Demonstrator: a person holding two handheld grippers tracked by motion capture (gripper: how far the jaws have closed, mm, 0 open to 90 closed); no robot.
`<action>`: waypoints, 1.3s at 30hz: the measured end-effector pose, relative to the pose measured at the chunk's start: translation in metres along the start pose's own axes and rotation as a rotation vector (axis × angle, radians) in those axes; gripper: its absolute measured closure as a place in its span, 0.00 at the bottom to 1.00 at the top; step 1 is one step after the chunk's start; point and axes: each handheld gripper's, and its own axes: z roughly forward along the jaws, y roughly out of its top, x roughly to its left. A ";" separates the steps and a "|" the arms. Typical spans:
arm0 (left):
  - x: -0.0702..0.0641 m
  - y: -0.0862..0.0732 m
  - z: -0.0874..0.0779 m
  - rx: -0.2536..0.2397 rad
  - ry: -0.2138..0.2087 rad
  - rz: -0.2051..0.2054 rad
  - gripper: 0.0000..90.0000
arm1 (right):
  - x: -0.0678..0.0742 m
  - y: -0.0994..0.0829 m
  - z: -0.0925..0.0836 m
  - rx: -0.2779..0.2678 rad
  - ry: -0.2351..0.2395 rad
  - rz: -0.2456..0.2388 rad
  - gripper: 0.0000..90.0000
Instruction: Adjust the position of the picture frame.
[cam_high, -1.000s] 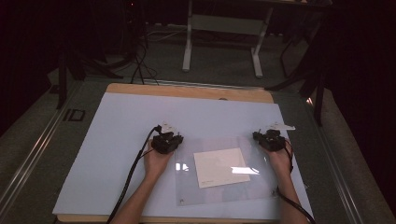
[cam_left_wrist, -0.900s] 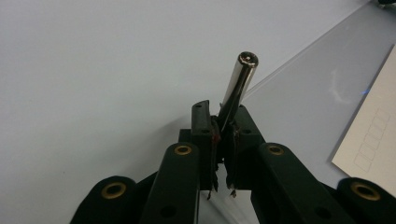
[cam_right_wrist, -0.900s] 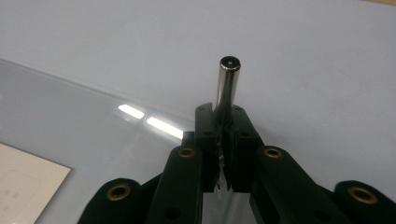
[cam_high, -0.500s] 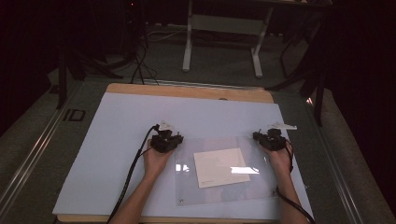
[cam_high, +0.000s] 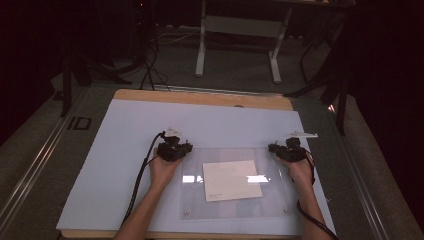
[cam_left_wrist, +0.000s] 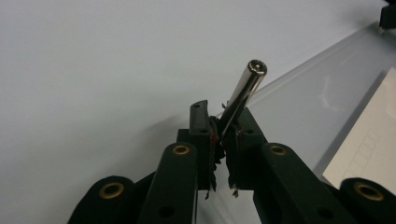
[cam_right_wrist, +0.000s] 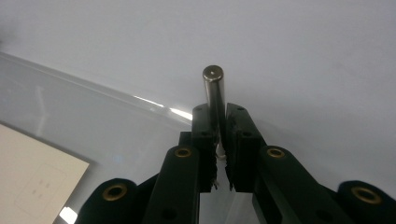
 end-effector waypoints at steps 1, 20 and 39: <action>0.002 0.001 -0.002 -0.002 0.004 -0.001 0.91 | 0.002 0.001 0.001 -0.002 0.001 0.000 0.92; 0.045 0.007 -0.029 0.009 0.068 -0.025 0.91 | 0.045 0.023 0.023 0.001 0.039 -0.034 0.92; 0.066 0.000 -0.031 0.023 0.105 -0.075 0.90 | 0.059 0.022 0.049 0.018 0.067 -0.026 0.91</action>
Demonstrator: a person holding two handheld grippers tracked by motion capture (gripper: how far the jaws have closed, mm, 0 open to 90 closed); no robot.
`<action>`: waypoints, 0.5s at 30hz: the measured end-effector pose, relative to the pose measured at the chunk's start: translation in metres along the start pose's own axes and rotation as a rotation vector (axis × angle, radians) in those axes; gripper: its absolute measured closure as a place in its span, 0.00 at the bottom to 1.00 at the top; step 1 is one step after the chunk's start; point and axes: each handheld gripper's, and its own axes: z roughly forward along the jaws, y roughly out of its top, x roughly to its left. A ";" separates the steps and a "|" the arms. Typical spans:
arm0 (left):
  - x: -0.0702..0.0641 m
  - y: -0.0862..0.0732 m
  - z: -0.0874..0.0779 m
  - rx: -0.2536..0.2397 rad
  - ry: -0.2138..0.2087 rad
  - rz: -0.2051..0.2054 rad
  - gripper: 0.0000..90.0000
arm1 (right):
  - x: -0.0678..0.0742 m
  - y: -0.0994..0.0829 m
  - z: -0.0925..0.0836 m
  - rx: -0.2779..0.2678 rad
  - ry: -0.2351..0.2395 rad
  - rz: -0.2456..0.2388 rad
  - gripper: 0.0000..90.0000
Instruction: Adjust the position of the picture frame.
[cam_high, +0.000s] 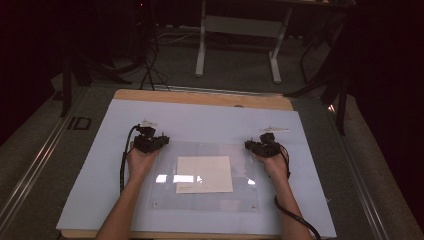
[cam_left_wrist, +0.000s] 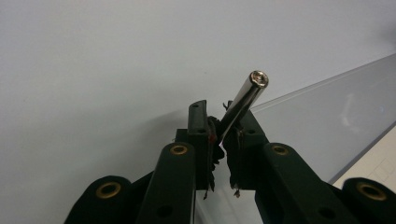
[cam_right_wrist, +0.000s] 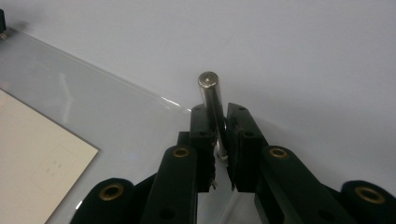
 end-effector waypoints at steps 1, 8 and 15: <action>0.000 0.000 0.000 0.000 0.000 0.000 0.90 | 0.000 0.000 0.000 0.000 0.000 0.000 0.91; 0.000 -0.001 -0.001 -0.002 -0.001 -0.003 0.89 | 0.000 -0.001 0.001 0.000 -0.006 -0.016 0.91; -0.003 -0.001 -0.002 0.009 0.019 0.002 0.90 | 0.005 0.000 0.001 0.007 -0.043 -0.058 0.92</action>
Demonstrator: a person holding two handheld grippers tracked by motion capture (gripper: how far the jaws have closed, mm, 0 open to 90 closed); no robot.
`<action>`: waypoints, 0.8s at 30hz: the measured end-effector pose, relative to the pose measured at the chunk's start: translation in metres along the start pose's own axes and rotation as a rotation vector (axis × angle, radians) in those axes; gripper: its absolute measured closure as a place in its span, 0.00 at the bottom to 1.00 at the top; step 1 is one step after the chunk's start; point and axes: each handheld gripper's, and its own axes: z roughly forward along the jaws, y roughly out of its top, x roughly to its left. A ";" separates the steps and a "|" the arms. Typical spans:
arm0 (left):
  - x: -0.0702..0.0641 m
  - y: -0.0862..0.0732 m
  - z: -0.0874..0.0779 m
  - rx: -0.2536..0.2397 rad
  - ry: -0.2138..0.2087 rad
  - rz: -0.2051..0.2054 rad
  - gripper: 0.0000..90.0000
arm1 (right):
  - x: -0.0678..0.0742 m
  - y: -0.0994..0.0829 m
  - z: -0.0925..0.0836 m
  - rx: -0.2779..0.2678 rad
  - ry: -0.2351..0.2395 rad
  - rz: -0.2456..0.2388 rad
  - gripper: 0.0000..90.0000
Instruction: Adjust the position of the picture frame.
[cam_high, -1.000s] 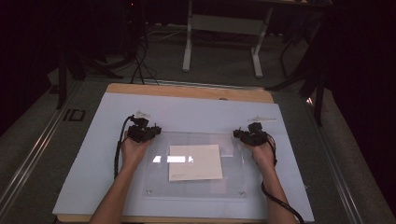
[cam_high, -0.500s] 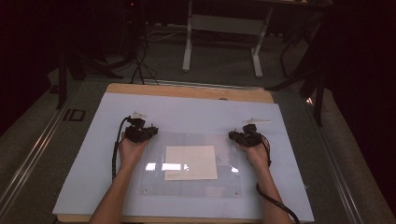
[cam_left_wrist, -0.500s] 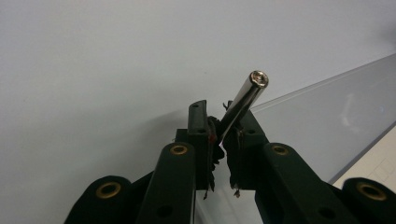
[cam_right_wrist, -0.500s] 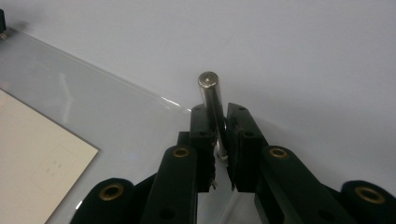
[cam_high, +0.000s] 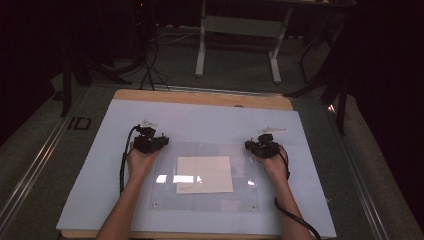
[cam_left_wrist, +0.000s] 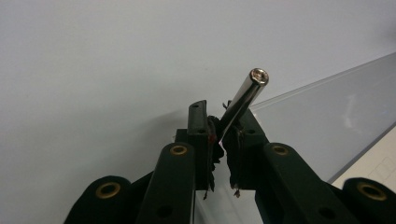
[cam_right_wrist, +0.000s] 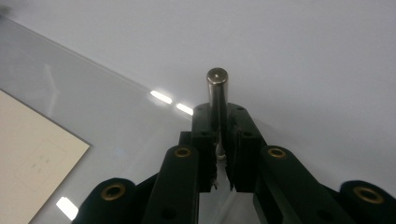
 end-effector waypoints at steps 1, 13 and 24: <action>-0.001 0.000 -0.001 0.005 0.010 0.011 0.90 | -0.001 0.000 0.000 -0.003 0.003 -0.003 0.92; 0.005 -0.002 -0.006 -0.035 -0.061 -0.026 0.82 | -0.001 -0.001 0.000 -0.011 0.006 -0.001 0.92; 0.005 0.000 -0.021 -0.104 -0.051 0.019 0.70 | -0.001 -0.002 0.000 -0.012 0.006 0.001 0.92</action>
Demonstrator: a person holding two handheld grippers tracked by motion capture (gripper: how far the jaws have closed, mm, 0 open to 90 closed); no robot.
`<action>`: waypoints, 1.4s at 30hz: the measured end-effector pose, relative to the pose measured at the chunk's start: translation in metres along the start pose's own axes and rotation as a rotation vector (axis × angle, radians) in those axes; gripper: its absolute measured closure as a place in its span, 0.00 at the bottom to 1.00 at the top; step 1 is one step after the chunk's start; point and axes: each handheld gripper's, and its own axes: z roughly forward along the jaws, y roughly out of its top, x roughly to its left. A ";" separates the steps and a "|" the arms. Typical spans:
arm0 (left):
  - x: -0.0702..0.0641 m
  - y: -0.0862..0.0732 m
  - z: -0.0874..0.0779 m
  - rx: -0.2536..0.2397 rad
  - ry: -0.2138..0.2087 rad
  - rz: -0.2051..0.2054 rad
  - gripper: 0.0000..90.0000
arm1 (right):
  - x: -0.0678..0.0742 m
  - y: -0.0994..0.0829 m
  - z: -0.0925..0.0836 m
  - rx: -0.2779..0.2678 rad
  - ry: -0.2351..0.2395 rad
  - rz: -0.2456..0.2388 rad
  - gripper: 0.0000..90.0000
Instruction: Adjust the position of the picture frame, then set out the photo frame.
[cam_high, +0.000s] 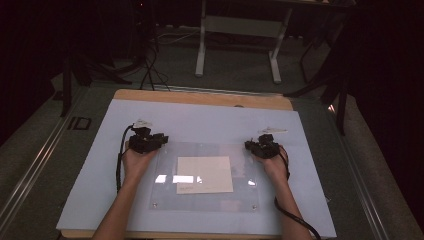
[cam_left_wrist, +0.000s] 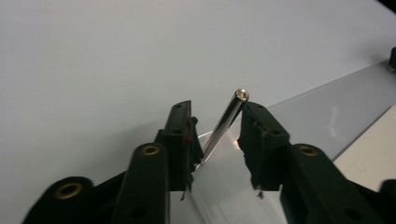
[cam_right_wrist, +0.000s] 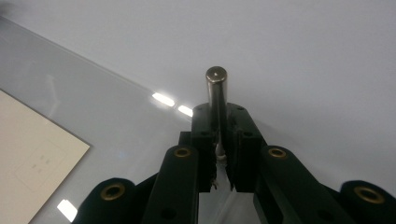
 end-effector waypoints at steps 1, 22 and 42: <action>0.000 0.000 -0.002 -0.010 -0.004 0.003 0.69 | 0.000 0.000 0.000 0.000 0.000 -0.001 0.91; -0.002 0.000 -0.019 -0.091 0.003 0.052 0.59 | 0.007 0.003 -0.022 -0.140 -0.043 -0.056 0.90; -0.004 -0.009 -0.012 -0.118 0.016 0.060 0.74 | 0.006 0.003 -0.020 -0.132 -0.027 -0.049 0.94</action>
